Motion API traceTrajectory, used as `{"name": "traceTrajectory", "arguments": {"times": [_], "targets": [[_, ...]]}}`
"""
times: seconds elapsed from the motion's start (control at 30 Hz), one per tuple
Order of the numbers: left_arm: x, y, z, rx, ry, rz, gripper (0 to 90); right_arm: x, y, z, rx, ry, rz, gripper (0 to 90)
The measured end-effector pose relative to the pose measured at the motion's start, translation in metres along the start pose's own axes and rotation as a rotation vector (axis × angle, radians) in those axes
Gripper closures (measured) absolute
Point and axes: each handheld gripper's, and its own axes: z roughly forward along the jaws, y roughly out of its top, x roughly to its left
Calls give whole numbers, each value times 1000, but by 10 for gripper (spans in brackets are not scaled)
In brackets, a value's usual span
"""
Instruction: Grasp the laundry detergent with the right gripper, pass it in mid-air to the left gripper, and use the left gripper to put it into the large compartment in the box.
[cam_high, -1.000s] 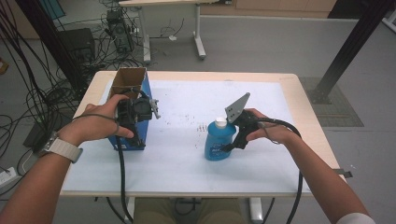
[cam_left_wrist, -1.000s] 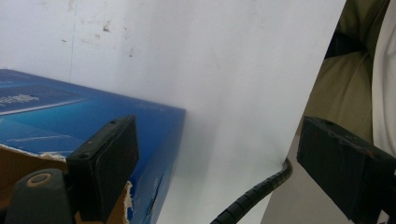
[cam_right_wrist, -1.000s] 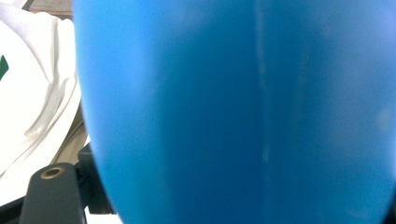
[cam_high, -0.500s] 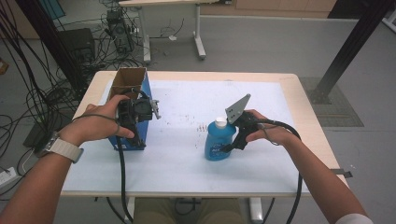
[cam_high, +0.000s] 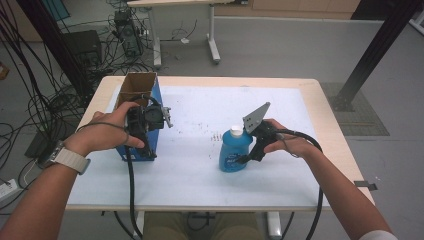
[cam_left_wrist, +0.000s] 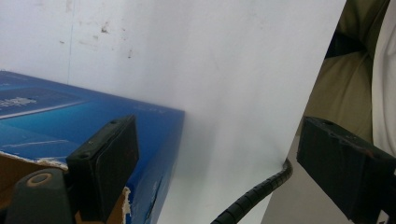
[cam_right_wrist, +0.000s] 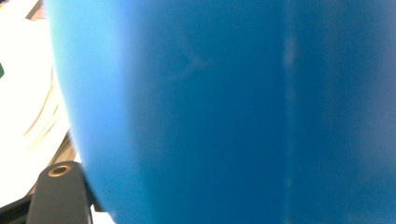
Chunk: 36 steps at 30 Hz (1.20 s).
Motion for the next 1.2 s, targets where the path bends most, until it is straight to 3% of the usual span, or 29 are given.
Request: {"name": "traceTrajectory", "arguments": {"times": [1.2], "targets": [[0,-1,0,0,2,-2,136,-1,-5,6,-45,-1,-3,261]]}}
